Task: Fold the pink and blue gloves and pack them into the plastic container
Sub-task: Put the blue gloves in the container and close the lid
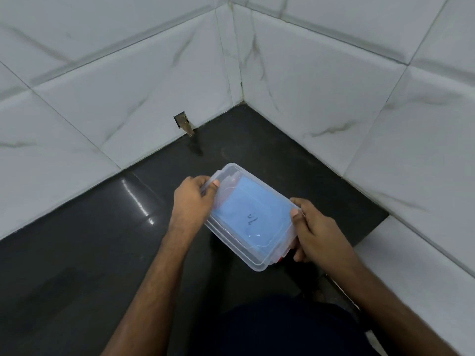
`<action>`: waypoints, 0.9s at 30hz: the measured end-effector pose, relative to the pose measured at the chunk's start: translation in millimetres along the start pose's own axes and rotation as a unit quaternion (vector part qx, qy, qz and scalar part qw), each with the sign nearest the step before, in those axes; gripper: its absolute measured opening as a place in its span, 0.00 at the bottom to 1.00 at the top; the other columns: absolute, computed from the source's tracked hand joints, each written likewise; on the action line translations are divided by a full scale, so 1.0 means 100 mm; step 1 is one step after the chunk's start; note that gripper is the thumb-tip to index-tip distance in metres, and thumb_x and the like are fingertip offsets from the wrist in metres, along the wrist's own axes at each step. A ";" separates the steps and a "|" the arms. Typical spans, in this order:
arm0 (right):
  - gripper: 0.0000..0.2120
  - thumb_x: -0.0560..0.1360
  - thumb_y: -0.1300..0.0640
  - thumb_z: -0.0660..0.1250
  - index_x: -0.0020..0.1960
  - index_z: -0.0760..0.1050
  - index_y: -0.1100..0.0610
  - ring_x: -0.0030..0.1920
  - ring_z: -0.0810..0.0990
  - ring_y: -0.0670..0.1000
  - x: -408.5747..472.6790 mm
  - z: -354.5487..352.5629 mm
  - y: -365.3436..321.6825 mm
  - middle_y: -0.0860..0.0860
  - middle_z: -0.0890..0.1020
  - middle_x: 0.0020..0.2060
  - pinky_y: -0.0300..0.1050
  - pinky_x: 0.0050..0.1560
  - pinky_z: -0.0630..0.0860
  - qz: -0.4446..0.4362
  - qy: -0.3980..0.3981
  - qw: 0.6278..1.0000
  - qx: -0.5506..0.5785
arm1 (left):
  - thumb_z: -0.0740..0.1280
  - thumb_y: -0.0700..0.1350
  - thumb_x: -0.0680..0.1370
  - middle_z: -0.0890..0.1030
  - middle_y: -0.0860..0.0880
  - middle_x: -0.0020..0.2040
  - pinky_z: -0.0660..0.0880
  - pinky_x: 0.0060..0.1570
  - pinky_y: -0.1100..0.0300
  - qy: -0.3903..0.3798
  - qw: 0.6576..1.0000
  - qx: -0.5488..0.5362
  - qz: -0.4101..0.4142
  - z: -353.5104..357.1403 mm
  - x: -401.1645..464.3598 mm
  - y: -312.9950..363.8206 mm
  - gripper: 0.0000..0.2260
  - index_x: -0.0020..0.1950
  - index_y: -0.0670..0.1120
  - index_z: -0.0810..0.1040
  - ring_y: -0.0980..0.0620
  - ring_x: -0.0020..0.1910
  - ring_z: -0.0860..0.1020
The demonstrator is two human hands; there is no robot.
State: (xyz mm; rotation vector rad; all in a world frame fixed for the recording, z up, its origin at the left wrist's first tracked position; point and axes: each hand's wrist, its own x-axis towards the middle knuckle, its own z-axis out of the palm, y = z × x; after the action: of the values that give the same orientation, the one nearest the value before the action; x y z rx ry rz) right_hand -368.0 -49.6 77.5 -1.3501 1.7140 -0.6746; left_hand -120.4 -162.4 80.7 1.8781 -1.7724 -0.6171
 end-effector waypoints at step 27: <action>0.15 0.84 0.38 0.51 0.60 0.72 0.43 0.33 0.84 0.45 0.34 -0.03 0.29 0.48 0.83 0.34 0.45 0.41 0.84 0.069 -0.023 0.994 -0.078 | 0.61 0.52 0.86 0.81 0.48 0.49 0.78 0.47 0.54 -0.043 0.998 0.036 -0.019 0.42 0.15 0.01 0.15 0.52 0.43 0.80 0.51 0.47 0.80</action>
State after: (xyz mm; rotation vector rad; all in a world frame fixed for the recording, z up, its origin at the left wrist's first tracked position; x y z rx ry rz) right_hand -388.3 -74.4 45.6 -1.3261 1.8355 -0.4365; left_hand -146.3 -179.4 49.0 1.9650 -1.8403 -0.6657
